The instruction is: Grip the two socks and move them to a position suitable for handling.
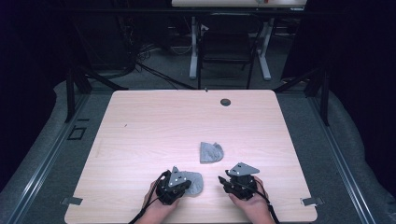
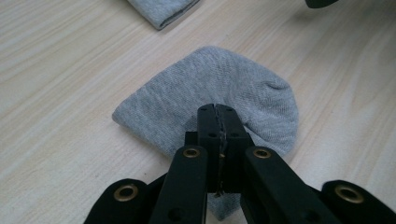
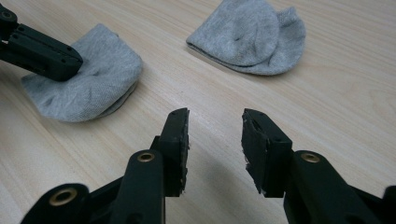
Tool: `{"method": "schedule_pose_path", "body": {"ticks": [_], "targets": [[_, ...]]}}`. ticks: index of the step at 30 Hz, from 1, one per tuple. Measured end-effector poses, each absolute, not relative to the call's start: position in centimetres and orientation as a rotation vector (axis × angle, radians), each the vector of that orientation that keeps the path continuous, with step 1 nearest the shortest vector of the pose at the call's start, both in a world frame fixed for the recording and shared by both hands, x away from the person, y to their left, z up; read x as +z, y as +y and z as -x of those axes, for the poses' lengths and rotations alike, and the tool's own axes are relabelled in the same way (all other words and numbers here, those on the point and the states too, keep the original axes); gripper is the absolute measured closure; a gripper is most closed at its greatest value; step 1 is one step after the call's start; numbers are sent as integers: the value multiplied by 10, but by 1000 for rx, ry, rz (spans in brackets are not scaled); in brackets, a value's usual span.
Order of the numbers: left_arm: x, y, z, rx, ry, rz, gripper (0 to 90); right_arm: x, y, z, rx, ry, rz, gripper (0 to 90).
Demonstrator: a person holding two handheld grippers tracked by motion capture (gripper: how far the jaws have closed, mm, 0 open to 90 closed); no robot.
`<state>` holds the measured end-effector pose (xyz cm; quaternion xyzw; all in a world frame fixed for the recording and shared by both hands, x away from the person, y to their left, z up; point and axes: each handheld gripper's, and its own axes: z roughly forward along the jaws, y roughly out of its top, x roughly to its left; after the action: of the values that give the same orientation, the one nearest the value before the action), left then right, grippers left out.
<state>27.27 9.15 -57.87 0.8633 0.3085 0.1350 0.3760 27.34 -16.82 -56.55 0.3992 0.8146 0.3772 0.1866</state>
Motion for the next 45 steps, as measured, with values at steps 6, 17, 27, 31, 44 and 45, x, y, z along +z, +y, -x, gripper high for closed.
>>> {"method": "schedule_pose_path", "body": {"ticks": [6,17,27,31,44,45], "targets": [[-579,92,-268,329,785,-2201,897,-566,-167,-273,1057,2296,-1121,611],[-580,92,-261,312,773,-2199,897,-565,-168,-273,1065,2291,-1118,619],[-574,93,-255,292,767,-2201,866,-551,-161,-280,1079,2295,-1100,762],[-568,98,-254,291,777,-2184,855,-549,-154,-291,1055,2303,-1092,836],[-559,117,-256,310,810,-2130,835,-547,-130,-349,989,2263,-1120,830],[-558,118,-257,311,811,-2126,835,-552,-130,-358,990,2247,-1146,817]]}}
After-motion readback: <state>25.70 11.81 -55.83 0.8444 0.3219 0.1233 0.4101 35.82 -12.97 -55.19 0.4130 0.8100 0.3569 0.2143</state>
